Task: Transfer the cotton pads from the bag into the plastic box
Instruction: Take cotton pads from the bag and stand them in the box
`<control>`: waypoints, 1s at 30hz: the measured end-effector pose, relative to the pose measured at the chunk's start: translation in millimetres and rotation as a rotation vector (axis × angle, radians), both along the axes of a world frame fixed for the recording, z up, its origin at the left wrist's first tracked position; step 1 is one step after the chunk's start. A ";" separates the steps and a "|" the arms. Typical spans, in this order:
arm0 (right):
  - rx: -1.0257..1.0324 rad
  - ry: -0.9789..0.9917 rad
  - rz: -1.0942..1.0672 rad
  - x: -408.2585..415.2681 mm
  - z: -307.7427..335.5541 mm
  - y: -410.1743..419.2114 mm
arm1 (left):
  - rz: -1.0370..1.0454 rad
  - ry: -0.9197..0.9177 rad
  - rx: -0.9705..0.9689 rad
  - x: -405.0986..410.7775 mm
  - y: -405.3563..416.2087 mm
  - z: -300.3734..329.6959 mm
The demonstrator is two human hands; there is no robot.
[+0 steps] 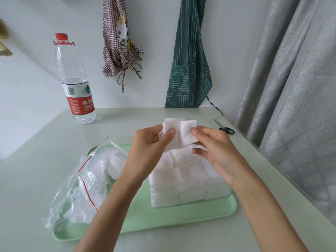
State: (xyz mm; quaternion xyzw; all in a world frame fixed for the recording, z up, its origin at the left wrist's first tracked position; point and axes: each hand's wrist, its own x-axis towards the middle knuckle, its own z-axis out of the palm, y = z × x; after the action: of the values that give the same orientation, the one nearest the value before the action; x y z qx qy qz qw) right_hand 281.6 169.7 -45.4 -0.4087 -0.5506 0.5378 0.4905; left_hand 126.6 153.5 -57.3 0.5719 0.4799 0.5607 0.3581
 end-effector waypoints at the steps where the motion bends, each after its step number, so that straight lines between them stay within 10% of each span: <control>1: -0.039 0.066 -0.009 0.6 1.2 0.1 | 0.020 -0.017 -0.012 -3.1 0.8 -0.2; 6: -0.144 0.111 -0.033 22.5 2.2 -0.1 | 0.128 0.021 -0.039 -24.2 0.3 3.2; 19: 0.167 -1.069 0.200 26.4 4.8 12.3 | 0.129 0.039 -0.096 -36.7 0.5 11.7; 30: 0.136 -0.895 0.457 34.8 -1.1 16.2 | 0.093 -0.011 -0.161 -42.6 -1.6 13.0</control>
State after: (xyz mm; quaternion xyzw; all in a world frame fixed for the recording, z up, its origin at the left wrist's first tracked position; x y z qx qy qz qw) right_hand 316.4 185.9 -46.5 -0.4352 -0.8160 0.3664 0.1019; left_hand 84.0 151.9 -44.3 0.5152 0.5476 0.5394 0.3791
